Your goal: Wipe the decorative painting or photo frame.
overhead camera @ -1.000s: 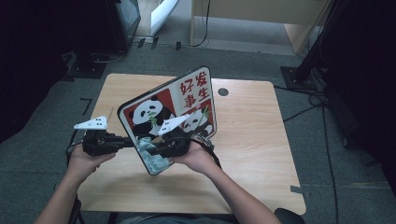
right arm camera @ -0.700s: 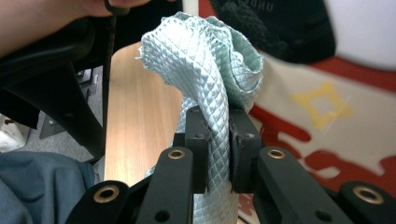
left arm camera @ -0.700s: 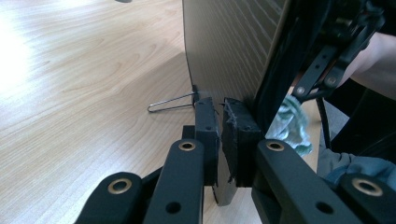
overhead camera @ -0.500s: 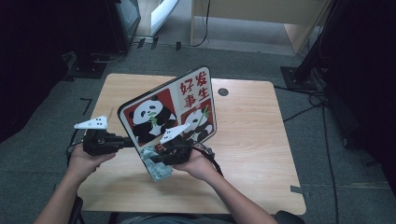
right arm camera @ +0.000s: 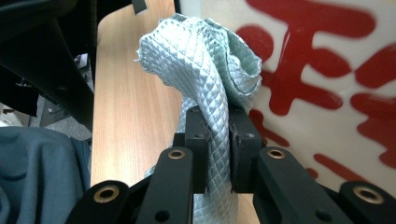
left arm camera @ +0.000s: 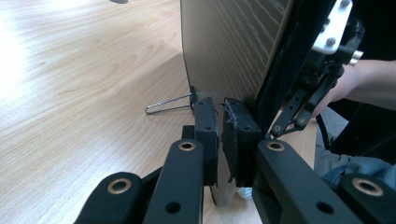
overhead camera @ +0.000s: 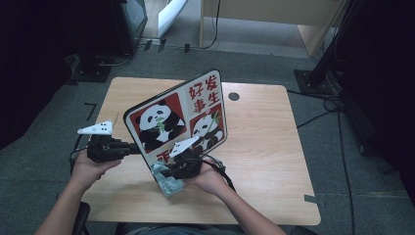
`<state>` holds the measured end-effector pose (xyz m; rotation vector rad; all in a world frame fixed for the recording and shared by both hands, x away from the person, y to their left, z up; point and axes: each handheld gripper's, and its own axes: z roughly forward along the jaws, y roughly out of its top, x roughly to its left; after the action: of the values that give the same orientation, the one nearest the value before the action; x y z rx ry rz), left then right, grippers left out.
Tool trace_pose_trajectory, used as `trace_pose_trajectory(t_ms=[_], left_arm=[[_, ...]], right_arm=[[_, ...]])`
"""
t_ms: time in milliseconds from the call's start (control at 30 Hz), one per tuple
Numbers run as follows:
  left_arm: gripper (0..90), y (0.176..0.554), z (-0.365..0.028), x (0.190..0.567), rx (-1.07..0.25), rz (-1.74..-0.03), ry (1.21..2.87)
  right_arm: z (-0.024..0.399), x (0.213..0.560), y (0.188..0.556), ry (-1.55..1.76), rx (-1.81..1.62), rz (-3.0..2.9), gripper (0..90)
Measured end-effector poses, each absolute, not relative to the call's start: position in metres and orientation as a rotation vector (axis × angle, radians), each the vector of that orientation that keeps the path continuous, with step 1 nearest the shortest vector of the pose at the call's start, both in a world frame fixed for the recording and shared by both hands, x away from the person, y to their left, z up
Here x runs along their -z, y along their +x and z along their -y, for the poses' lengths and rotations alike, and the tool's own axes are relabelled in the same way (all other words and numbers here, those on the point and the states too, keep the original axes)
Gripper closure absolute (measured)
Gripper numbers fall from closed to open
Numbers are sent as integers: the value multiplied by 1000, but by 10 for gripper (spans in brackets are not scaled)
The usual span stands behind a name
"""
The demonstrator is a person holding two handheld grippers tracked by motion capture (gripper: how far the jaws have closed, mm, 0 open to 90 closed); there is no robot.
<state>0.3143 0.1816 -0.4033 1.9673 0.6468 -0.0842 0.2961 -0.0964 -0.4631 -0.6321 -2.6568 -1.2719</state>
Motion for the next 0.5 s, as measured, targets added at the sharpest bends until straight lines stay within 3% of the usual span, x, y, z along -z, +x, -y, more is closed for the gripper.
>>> trace_pose_trajectory(t_ms=[500], left_arm=[[846,318,-182,404,94,-650,1960]], right_arm=[[97,480,297,-650,1172,2670,810]])
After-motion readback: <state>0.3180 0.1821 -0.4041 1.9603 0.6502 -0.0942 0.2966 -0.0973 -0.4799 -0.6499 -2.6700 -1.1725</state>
